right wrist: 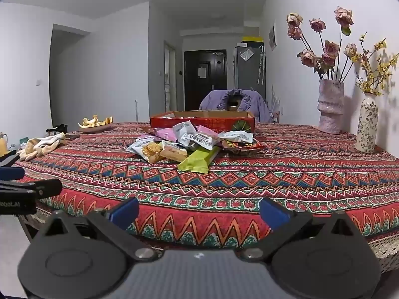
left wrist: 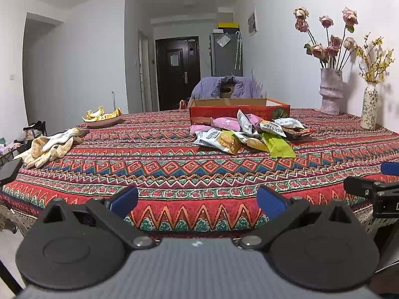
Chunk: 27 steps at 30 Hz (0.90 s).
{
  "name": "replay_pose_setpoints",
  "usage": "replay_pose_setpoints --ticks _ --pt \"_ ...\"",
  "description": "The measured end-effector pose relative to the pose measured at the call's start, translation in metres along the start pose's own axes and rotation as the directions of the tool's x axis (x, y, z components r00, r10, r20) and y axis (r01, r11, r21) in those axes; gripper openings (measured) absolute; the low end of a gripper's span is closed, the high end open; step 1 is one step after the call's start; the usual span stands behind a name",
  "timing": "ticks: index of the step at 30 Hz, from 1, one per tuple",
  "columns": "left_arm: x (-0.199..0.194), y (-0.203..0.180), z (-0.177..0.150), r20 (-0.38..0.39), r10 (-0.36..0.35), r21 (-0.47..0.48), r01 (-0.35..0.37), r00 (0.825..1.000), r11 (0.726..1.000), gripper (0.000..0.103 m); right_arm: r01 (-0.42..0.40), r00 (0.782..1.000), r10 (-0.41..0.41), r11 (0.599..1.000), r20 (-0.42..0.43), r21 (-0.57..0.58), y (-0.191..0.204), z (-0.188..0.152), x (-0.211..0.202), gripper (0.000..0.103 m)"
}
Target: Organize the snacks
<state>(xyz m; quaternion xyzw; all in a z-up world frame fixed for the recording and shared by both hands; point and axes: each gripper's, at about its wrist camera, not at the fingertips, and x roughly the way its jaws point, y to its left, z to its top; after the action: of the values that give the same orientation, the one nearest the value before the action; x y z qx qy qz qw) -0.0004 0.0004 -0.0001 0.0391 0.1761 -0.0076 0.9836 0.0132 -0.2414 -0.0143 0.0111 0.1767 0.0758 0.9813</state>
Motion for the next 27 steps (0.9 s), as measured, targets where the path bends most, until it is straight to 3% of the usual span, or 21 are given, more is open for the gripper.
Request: replay_pose_setpoints --ticks 7,27 --pt "-0.004 0.005 0.004 0.015 -0.002 -0.039 0.003 1.0 0.999 0.103 -0.008 1.0 0.008 1.0 -0.014 0.024 -0.002 0.001 -0.001 0.103" --pt "-0.003 0.006 0.005 0.009 0.017 -0.034 -0.016 1.0 0.999 0.103 -0.003 1.0 0.003 1.0 0.008 -0.005 0.0 0.0 0.0 0.103"
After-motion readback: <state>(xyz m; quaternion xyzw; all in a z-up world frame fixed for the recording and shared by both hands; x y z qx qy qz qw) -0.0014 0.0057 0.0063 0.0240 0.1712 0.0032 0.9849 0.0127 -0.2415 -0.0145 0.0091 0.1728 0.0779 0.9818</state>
